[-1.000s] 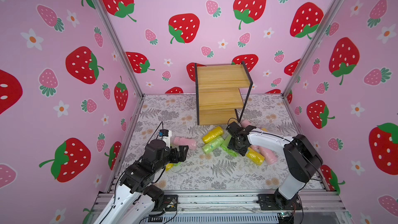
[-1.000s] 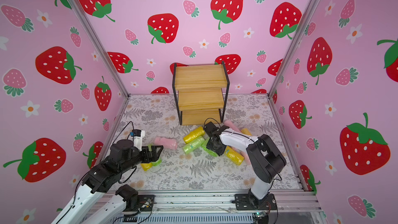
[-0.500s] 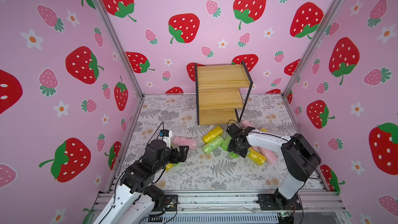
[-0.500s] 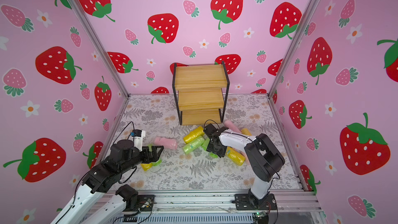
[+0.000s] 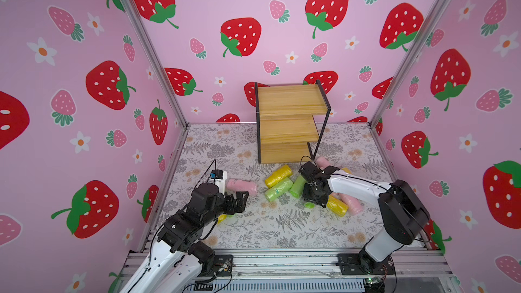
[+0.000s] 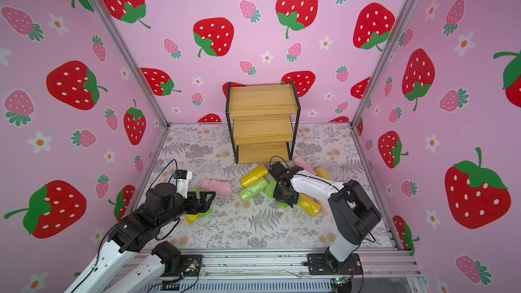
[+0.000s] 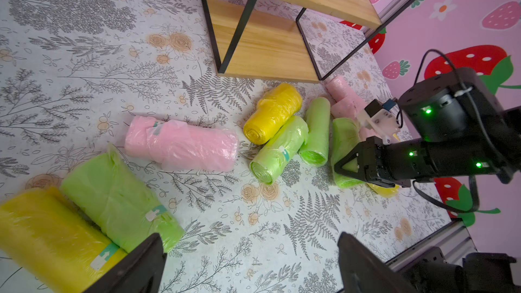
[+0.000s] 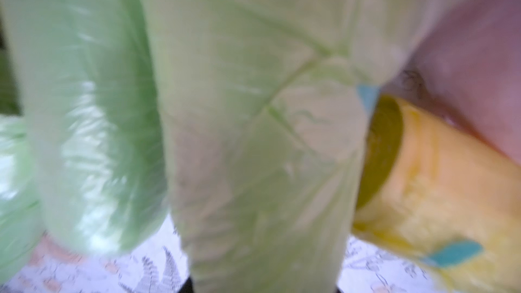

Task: Sort the rolls of trash bags by color and place them on the shelf
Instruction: Pick up the roll of trash bags from the center of the board.

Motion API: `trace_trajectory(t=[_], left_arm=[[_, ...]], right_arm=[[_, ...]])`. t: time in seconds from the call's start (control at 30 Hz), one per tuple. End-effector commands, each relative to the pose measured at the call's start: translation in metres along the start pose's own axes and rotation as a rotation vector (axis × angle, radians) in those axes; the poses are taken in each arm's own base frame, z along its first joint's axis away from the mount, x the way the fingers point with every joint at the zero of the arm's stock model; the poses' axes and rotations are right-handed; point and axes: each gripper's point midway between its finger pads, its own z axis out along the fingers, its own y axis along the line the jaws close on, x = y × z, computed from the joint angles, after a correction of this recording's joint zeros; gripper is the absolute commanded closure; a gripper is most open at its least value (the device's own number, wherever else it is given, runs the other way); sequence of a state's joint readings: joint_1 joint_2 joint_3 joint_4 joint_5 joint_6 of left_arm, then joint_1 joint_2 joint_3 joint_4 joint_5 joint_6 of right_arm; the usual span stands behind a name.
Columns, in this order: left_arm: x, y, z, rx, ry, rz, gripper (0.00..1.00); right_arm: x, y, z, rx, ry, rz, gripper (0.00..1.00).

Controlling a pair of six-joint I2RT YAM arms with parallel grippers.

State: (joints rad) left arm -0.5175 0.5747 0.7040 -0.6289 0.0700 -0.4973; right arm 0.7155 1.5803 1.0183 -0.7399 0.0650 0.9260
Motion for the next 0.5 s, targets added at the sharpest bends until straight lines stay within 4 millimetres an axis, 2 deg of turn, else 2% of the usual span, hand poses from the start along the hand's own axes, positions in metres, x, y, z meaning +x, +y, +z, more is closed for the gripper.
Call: trace_trajectory(t=[0.0,0.13,0.27,0.47], left_arm=[[-0.013,-0.039,-0.010,0.197,-0.026,0.002,0.00],[-0.029,-0.085,-0.016,0.449,-0.048,-0.077,0.00],[-0.055,-0.124,-0.027,0.666,-0.080,-0.134,0.00],[-0.085,-0.161,-0.034,0.835,-0.069,-0.161,0.00]], right_arm=[[0.010,0.011,-0.044,-0.149,-0.017,-0.138,1.00],[0.028,0.039,-0.107,-0.457,-0.047,-0.284,1.00],[0.050,0.053,-0.165,-0.682,-0.034,-0.363,1.00],[0.089,0.076,-0.225,-0.891,-0.019,-0.516,1.00]])
